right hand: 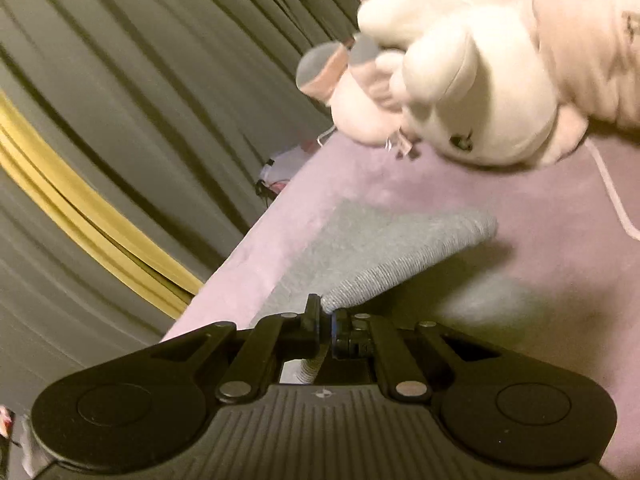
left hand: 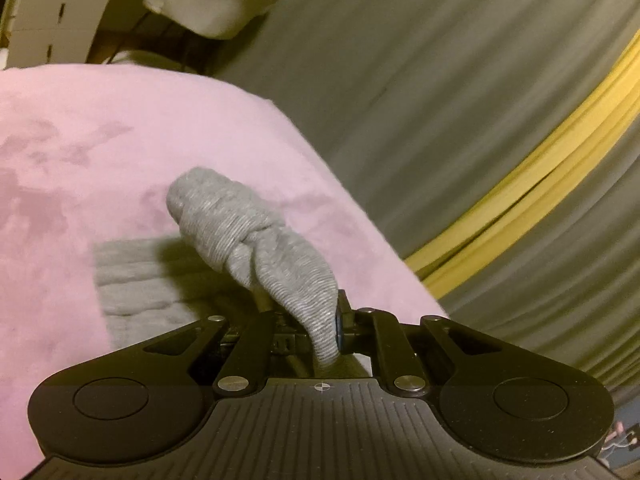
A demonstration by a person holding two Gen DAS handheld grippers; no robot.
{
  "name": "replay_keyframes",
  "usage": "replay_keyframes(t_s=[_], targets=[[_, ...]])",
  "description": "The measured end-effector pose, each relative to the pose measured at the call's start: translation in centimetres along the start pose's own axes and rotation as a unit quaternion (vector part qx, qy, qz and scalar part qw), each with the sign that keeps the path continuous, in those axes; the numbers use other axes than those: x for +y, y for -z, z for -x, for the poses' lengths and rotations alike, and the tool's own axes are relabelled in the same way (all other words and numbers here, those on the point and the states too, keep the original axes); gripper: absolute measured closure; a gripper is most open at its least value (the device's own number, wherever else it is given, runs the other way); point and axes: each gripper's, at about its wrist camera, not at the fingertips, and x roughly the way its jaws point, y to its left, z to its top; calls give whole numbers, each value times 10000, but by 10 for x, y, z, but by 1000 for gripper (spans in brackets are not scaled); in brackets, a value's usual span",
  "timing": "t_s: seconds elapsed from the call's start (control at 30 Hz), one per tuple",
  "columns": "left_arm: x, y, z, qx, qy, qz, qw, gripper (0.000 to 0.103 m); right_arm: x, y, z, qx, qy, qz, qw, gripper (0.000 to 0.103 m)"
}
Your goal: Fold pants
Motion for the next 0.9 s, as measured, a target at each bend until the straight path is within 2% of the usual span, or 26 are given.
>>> replay_keyframes(t_s=[0.07,0.13,0.2,0.27,0.3,0.33,0.37,0.4,0.5,0.53,0.6,0.67,0.7,0.77,0.83,0.9], targets=[[10,10,-3,222,-207,-118,9995,91,-13,6,-3,182,191,97,9996,98],[22,25,-9,442,-612,-299,9967,90,-29,17,-22,691,494,4,9964,98],[31,37,-22,638,-1067,-373,9915,85,-38,28,-41,1218,974,135,9877,97],[35,41,-21,532,-1068,-362,9922,80,-38,32,-38,1187,1032,272,9872,97],[34,40,-18,450,-1127,-382,9919,70,-37,30,-34,1131,1003,323,9880,96],[32,40,-8,360,-1267,-383,9905,50,-35,27,-30,1126,1065,392,9871,93],[32,36,-3,203,-1509,-347,9877,39,-33,23,-28,1153,1191,476,9850,88],[37,31,6,48,-1743,-282,9843,25,-31,19,-23,1088,1396,572,9826,87],[26,25,24,-457,-2173,-489,9738,26,-21,9,-5,507,2154,1016,9699,84],[18,28,29,-574,-2139,-665,9729,25,-16,8,2,285,2301,1113,9664,81],[-7,33,30,-595,-1814,-1099,9754,23,2,8,9,-115,2376,1222,9636,76],[-36,44,27,-502,-1440,-1485,9771,19,23,12,10,-333,2152,1298,9673,72],[-54,50,18,-430,-1226,-1674,9773,17,37,17,7,-367,1943,1342,9710,67],[-84,65,2,-270,-815,-1974,9766,15,66,27,-8,-234,1474,1486,9776,48],[-111,83,-21,-104,-522,-2268,9725,11,94,45,-29,26,1024,1692,9802,46],[-129,109,-45,189,-365,-2480,9679,11,117,72,-57,322,702,1955,9777,46]])
